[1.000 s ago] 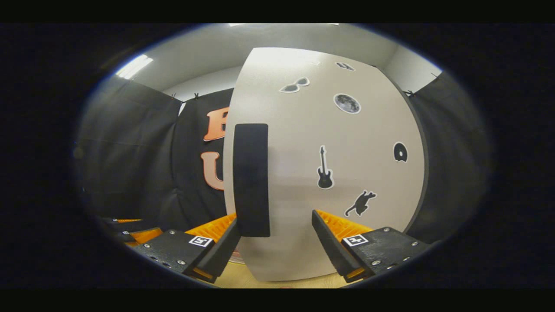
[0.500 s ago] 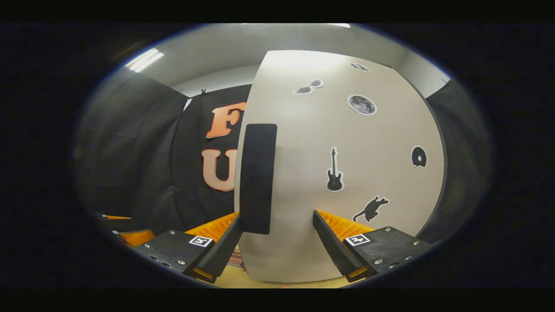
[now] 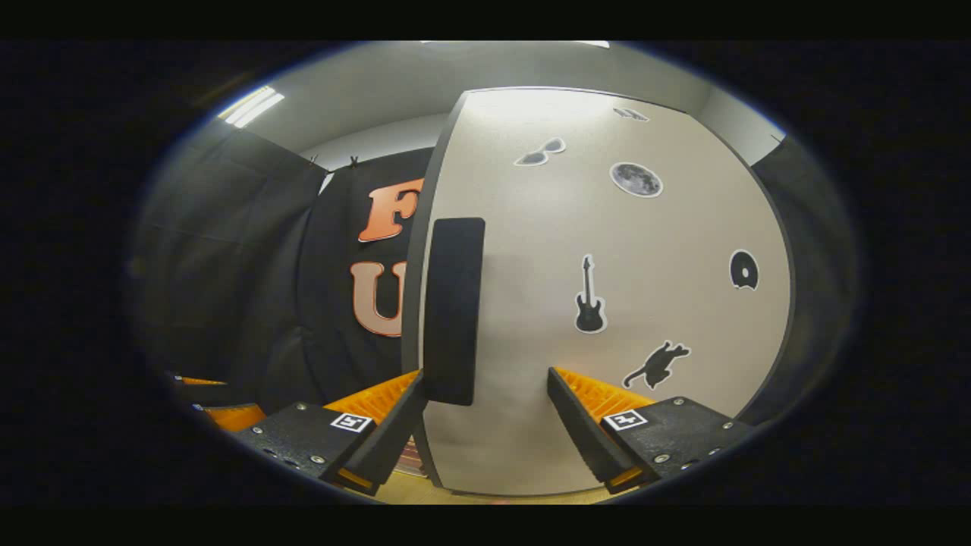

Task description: Open the cabinet door with the right hand, grasp the bottle in the cabinet with the left hand and place it on the coaster, then close the cabinet door with the right hand.

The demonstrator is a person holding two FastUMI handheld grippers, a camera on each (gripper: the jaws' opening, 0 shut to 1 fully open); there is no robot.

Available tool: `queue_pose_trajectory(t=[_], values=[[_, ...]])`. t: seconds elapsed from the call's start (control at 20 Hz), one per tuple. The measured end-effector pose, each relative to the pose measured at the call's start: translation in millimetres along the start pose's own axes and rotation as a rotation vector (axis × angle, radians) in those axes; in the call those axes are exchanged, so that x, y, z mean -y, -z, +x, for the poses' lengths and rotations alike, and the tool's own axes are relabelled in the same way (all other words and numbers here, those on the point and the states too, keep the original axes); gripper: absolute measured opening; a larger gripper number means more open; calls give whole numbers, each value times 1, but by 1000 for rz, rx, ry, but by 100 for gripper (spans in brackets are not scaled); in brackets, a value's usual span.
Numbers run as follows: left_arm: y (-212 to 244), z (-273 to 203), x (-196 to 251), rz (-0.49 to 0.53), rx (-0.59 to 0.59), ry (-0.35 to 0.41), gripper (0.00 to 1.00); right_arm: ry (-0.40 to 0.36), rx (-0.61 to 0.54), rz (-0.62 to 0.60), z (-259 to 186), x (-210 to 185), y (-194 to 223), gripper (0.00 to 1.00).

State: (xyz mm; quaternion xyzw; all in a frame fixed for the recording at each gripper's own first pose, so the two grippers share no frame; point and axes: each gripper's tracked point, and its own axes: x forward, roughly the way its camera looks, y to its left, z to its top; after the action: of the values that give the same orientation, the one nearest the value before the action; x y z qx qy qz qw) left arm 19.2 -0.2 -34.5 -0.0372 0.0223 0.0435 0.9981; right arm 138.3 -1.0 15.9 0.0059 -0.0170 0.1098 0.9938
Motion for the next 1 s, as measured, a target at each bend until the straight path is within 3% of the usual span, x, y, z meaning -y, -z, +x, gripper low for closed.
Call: queue_pose_trajectory(t=[0.5, 0.8, 1.0], values=[[-5, -6, -10, -3, 17, 3, 94, -8, -15, 14, -4, -11, -4, 95], [-8, -7, -13, -7, 18, 34, 95, 42, 24, -16, -50, -21, -30, 95], [-18, -9, -13, 21, 34, 79, 95, 116, 66, -19, -91, -18, -48, 95]])
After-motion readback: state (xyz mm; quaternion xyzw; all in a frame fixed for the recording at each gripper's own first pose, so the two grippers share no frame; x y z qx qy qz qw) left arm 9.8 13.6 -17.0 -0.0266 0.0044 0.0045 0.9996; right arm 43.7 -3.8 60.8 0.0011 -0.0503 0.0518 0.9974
